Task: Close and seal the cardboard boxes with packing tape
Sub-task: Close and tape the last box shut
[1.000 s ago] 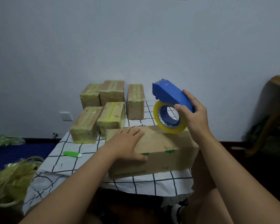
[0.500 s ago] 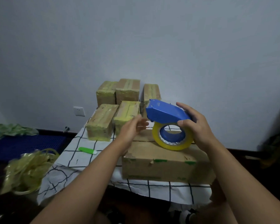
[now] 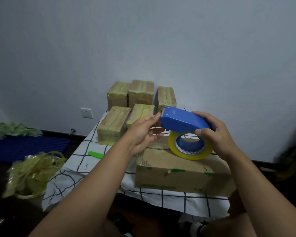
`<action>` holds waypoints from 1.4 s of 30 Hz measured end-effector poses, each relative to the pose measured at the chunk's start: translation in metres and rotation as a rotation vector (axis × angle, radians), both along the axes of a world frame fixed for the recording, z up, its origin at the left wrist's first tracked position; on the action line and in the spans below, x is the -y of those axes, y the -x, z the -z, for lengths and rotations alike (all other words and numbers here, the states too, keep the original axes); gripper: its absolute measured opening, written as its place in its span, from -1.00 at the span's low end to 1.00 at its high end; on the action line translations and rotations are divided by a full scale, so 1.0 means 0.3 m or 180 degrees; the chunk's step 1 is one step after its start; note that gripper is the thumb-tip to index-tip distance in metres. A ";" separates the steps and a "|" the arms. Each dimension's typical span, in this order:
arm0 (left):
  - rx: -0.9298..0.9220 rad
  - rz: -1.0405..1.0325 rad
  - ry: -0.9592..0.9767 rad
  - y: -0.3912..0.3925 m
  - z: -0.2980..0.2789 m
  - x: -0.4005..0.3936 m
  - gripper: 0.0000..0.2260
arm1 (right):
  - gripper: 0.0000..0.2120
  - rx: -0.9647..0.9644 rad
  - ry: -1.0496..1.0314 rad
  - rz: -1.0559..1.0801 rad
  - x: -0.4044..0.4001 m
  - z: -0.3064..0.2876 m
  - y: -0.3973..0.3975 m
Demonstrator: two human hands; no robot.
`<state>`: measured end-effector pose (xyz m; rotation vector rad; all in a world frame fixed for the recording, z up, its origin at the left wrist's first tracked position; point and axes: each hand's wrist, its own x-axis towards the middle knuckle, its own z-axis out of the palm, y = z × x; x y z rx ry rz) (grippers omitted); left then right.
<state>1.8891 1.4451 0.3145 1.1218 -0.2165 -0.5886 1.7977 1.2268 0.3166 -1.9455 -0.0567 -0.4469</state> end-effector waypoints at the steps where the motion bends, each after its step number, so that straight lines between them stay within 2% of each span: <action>1: -0.0036 -0.0012 0.0029 -0.001 0.004 -0.006 -0.82 | -0.43 -0.0002 -0.0009 0.0001 0.000 0.001 0.000; 9: -0.0300 -0.0115 -0.0484 -0.005 0.004 -0.030 -0.91 | -0.42 -0.0010 0.0037 -0.0007 0.002 -0.001 0.003; 17: -0.0438 -0.0206 -0.0546 0.002 -0.007 -0.042 -0.95 | -0.40 -0.0082 0.0215 -0.0193 -0.006 -0.019 0.003; 23: 0.0129 -0.0211 -0.1095 -0.020 -0.019 -0.092 -0.88 | -0.43 -0.0255 0.0409 -0.0327 -0.008 -0.058 -0.013; 26: 0.0217 -0.0285 -0.1215 -0.032 -0.014 -0.138 -0.87 | -0.43 -0.0336 0.0537 -0.0380 -0.008 -0.106 -0.017; 42: -0.0310 -0.0490 -0.1333 -0.034 0.179 -0.249 -0.94 | -0.53 -0.0870 0.1471 -0.0674 -0.086 -0.136 -0.098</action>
